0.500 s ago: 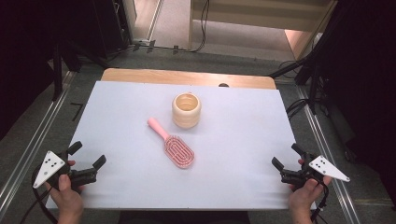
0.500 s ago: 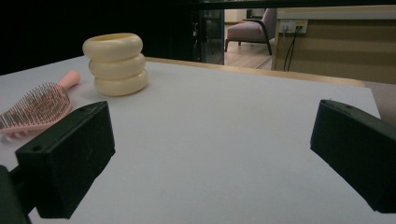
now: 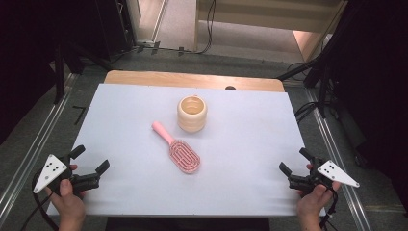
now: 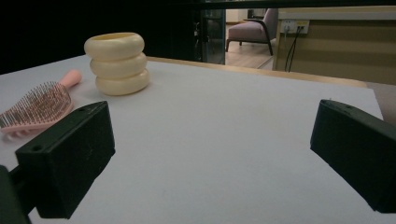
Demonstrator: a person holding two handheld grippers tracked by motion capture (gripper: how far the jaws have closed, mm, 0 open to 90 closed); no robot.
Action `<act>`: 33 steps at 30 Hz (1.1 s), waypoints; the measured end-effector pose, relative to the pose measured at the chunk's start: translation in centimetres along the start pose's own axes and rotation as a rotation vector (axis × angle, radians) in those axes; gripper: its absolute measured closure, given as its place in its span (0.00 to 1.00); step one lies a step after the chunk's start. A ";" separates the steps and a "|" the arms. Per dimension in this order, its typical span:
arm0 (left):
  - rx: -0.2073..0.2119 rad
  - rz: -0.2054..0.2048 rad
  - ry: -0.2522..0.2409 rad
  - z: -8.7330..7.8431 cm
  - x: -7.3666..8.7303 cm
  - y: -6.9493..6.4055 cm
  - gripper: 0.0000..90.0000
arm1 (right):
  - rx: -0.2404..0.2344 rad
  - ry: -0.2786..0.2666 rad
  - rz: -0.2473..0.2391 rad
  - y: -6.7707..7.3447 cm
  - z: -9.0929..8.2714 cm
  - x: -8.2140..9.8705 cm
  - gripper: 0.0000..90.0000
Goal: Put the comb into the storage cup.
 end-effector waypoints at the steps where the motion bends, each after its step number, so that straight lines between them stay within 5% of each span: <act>1: -0.007 0.005 0.000 0.1 -0.1 -0.1 0.00 | 0.000 0.000 0.000 0.0 0.0 0.0 0.00; 6: 0.020 0.008 0.019 0.7 -0.9 -1.3 0.03 | -0.012 -0.003 -0.016 0.2 0.1 -0.1 0.00; 13: 0.059 0.043 0.066 2.4 -1.8 -3.3 0.19 | -0.023 0.001 -0.025 0.5 0.0 -0.1 0.00; 16: 0.072 0.045 0.082 2.8 -2.2 -3.7 0.34 | -0.022 0.001 -0.027 0.5 0.0 -0.1 0.00; 19: 0.118 0.027 0.103 3.6 -2.7 -4.2 0.37 | -0.021 0.000 -0.021 0.5 0.0 -0.1 0.00; 28: 0.224 0.030 0.172 7.0 -4.8 -6.1 0.69 | -0.024 -0.003 -0.022 0.5 0.1 -0.1 0.00; 33: 0.240 0.042 0.187 8.2 -5.3 -6.5 0.74 | -0.023 0.004 -0.035 0.5 0.2 -0.1 0.00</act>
Point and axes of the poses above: each handheld gripper's, and its own axes: z roughly forward along the jaws, x roughly out of its underside, y roughly to its left, the point moved 7 cm from there along z, roughly forward along the jaws, and after that the axes turned 13 degrees about -z, right-handed, at the moved point
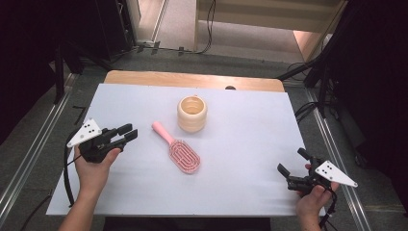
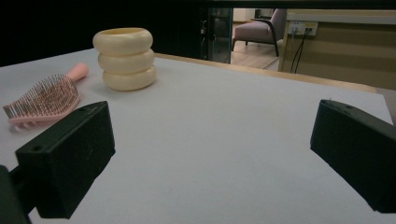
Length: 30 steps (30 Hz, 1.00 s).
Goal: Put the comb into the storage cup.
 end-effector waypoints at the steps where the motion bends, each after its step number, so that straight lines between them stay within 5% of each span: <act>1: -0.004 0.001 0.001 0.2 -0.1 0.0 0.75 | -0.002 0.002 -0.002 0.1 0.0 0.0 0.00; 20: 0.003 -0.012 0.070 3.8 -1.6 1.2 0.83 | -0.003 0.006 -0.008 0.1 0.1 0.0 0.00; 30: 0.022 0.001 0.152 6.4 -1.8 1.7 0.95 | -0.005 0.009 -0.010 0.2 0.1 0.0 0.00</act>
Point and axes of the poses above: each handheld gripper's, and its own axes: z roughly forward along the jaws, x roughly out of its underside, y roughly to its left, the point moved 7 cm from there along z, roughly forward along the jaws, and after that the axes turned 13 degrees about -z, right-handed, at the moved point
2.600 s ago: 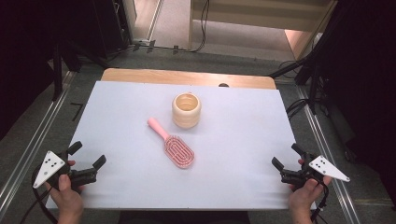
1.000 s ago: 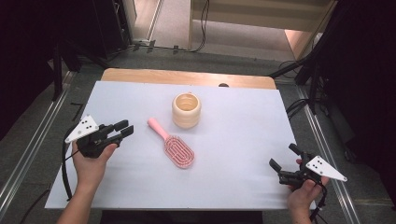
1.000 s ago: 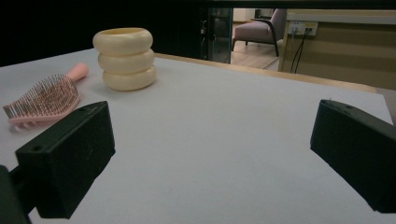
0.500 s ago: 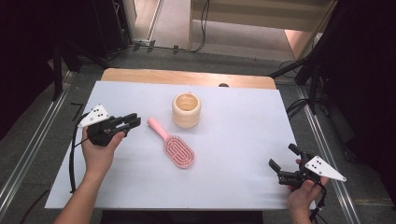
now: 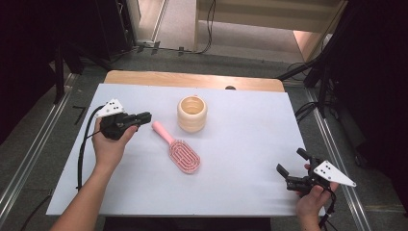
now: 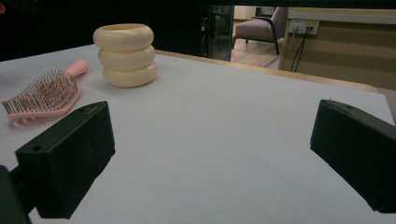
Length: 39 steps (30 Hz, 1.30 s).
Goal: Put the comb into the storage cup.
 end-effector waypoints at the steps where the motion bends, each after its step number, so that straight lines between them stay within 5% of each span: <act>1: -0.002 0.000 0.010 0.2 0.0 0.1 0.96 | -0.001 0.001 0.000 0.0 0.0 0.0 0.00; 23: -0.040 -0.018 0.230 6.6 0.8 2.9 1.00 | 0.000 0.006 0.001 0.0 0.1 0.0 0.00; 27: -0.026 -0.054 0.249 7.6 1.1 3.4 1.00 | 0.001 0.007 -0.001 0.0 0.1 0.0 0.00; 39: -0.065 -0.044 0.371 9.8 2.8 4.2 1.00 | 0.000 0.009 0.000 0.0 0.2 0.1 0.00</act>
Point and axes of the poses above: each handheld gripper's, and its own axes: z roughly forward along the jaws, x roughly out of its underside, y roughly to its left, the point moved 7 cm from there along z, roughly forward along the jaws, and after that the axes turned 13 degrees about -z, right-handed, at the moved point
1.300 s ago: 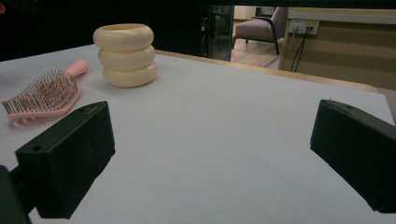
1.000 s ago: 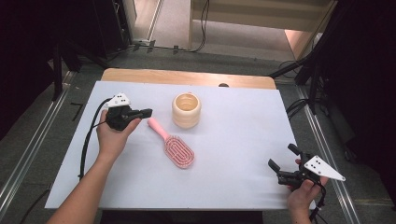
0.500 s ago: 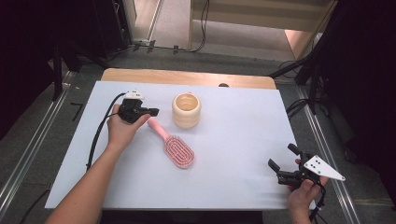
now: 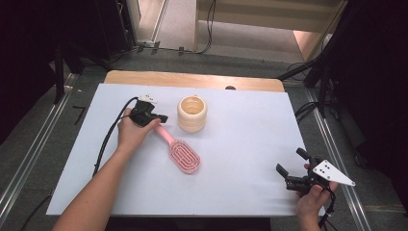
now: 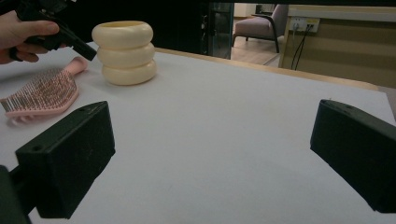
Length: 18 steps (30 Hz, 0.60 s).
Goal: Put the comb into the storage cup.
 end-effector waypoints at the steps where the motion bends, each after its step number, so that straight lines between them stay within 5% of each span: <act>1: -0.008 0.006 0.011 0.2 0.1 0.1 1.00 | 0.000 0.001 0.001 0.0 0.0 0.0 0.00; 10: -0.076 0.081 0.054 0.8 0.5 0.0 1.00 | 0.003 0.002 -0.003 0.0 0.1 0.0 0.00; 18: -0.069 0.098 0.078 0.6 0.8 -0.1 1.00 | 0.002 0.005 -0.001 0.0 0.1 0.0 0.00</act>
Point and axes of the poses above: each handheld gripper's, and its own axes: z roughly forward along the jaws, x roughly out of its underside, y roughly to its left, the point moved 7 cm from there along z, roughly forward along the jaws, and after that the axes turned 13 degrees about -z, right-handed, at the moved point
